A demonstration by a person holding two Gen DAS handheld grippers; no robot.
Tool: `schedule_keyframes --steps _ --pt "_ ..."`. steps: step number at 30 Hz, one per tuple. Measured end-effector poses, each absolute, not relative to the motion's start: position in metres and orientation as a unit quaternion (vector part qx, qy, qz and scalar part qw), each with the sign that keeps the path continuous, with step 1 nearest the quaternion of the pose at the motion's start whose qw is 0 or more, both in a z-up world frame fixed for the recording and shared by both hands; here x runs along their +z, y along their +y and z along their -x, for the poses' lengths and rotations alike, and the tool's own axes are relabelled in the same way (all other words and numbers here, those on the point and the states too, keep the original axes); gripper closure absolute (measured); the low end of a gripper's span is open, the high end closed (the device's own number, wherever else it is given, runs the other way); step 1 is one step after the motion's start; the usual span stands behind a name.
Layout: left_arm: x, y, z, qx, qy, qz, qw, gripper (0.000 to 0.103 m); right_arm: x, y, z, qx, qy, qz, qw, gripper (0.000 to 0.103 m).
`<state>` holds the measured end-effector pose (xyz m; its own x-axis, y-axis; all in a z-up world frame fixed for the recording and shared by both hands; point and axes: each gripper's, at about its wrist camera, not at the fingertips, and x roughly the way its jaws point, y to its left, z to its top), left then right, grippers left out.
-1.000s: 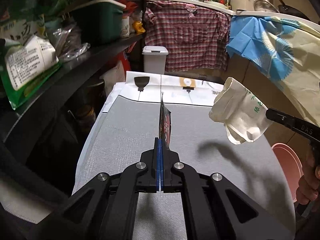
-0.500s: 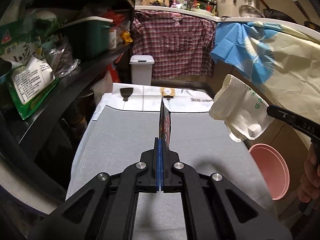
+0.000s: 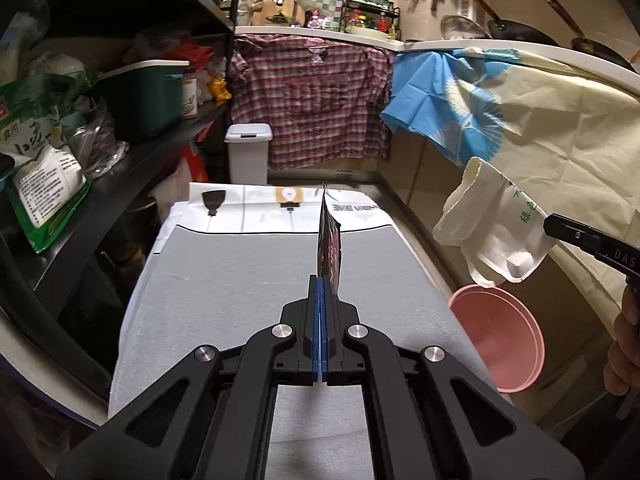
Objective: Collect trash
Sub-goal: 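Lift the sachet and tissue pack with both tools and carry them over the bin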
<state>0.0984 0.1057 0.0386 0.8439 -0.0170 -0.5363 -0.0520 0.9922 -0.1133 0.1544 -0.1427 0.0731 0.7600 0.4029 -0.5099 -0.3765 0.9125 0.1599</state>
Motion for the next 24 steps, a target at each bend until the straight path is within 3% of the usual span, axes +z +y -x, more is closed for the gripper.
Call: schedule_keyframes --steps 24 --pt "0.028 0.017 -0.123 -0.077 0.298 0.037 0.951 0.103 0.033 -0.244 -0.167 0.084 0.298 -0.063 0.949 0.098"
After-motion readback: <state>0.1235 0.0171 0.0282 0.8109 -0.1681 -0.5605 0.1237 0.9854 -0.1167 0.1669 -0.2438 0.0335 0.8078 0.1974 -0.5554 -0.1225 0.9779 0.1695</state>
